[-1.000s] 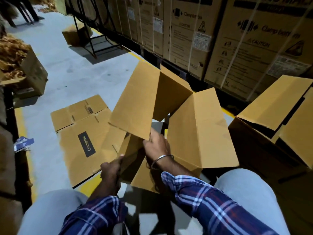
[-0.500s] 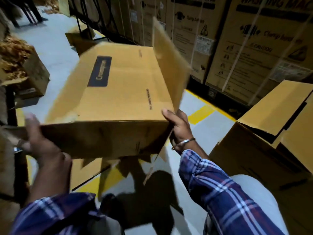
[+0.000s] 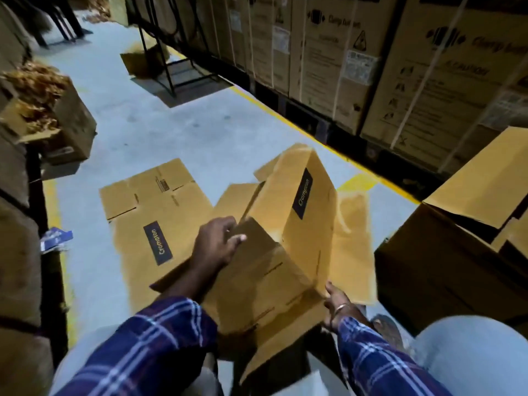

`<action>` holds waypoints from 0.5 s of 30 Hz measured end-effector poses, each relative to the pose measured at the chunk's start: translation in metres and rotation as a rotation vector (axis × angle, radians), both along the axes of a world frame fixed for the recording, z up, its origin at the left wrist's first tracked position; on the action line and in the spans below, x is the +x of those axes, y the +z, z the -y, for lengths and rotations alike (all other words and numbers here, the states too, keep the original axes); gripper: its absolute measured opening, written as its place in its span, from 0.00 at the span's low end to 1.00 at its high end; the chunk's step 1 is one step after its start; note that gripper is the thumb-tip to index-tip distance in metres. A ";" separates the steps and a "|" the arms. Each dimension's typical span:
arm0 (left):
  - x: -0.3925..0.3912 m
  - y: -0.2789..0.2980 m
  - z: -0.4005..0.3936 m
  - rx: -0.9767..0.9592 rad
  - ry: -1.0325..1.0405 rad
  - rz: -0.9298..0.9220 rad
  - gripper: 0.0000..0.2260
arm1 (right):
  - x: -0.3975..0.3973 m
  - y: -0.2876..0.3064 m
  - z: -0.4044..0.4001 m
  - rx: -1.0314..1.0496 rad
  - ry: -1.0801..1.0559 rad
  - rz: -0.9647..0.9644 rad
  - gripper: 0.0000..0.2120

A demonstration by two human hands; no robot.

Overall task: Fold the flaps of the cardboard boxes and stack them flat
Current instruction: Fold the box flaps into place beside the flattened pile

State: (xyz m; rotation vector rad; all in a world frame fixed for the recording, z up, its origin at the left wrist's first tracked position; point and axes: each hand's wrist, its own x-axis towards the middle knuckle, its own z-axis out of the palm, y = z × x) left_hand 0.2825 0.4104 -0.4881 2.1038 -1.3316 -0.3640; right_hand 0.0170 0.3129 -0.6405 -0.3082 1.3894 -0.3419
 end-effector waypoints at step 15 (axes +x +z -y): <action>-0.141 -0.057 0.007 0.263 -0.420 -0.175 0.06 | 0.061 0.068 0.081 -0.814 0.720 -0.655 0.37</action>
